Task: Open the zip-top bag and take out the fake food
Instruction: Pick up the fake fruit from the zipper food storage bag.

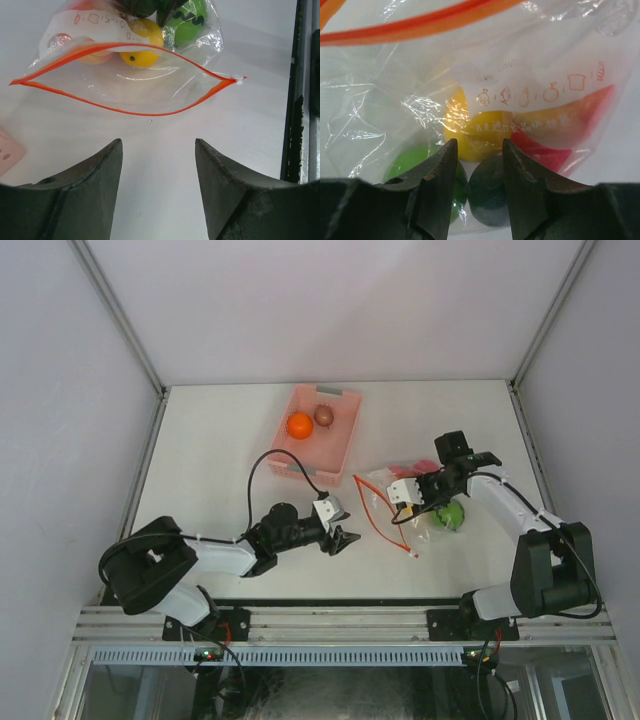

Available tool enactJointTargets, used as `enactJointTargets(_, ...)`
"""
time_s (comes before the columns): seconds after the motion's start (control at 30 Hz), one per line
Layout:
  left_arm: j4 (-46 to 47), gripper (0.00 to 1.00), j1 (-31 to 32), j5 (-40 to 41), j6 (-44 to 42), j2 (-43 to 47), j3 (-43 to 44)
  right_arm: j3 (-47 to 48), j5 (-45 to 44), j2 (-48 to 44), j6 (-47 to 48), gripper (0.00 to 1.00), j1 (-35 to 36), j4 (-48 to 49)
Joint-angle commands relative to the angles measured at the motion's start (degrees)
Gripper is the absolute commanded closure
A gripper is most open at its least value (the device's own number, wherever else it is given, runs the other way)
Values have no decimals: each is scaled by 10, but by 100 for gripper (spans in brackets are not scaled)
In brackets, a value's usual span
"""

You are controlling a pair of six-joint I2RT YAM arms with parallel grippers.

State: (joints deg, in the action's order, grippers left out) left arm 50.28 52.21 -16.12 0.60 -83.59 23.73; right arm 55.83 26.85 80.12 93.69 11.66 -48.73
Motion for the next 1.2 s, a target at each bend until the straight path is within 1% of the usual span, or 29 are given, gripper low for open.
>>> enactJointTargets(0.0, 56, 37, 8, 14, -25, -29, 44, -7, -50, 11, -17, 61, 11, 45)
enactJointTargets(0.27, 79, 38, 11, 14, -29, -47, 42, -11, -89, 41, -42, 68, 27, 54)
enactJointTargets(0.43, 99, 38, 12, 6, -37, -58, 42, -6, -86, 53, -58, 68, 29, 31)
enactJointTargets(0.57, 122, 37, 13, -9, -44, -72, 48, -5, -45, 51, -52, 67, 25, 3)
enactJointTargets(0.73, 138, 36, 22, -17, -34, -89, 63, 1, -5, 44, -54, 67, 22, -10)
enactJointTargets(0.83, 166, 35, 32, -14, -4, -104, 70, 5, 27, 27, -63, 66, 16, -9)
enactJointTargets(0.9, 189, 34, 33, 10, 51, -117, 75, 8, 56, 12, -69, 66, 6, -8)
enactJointTargets(1.0, 211, 35, 36, 21, 96, -124, 67, 7, 109, -14, -72, 64, -11, -9)
enactJointTargets(1.07, 224, 40, 36, 47, 85, -118, 45, 8, 136, -30, -76, 64, -24, -9)
enactJointTargets(1.17, 225, 43, 35, 81, 31, -106, 15, 7, 154, -50, -103, 63, -32, 5)
